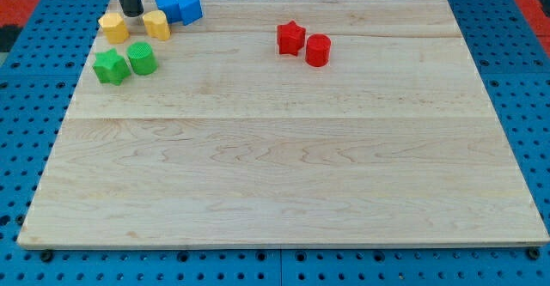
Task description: Push the blue blocks to the top left side of the red star
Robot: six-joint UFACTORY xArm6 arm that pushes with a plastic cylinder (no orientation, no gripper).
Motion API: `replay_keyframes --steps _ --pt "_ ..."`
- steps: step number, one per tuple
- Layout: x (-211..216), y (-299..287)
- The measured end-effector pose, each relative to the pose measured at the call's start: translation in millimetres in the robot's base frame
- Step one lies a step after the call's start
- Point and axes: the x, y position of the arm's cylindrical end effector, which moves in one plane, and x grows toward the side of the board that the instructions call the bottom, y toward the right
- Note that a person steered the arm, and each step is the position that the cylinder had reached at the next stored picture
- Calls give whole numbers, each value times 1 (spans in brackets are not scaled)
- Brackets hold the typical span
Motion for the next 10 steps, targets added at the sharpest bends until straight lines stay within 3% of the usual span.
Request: replay_keyframes --steps 1,3,5,8,10 --pt "-1 44" --pt "-12 56" --pt "-11 191" --pt "-11 194" --pt "8 155"
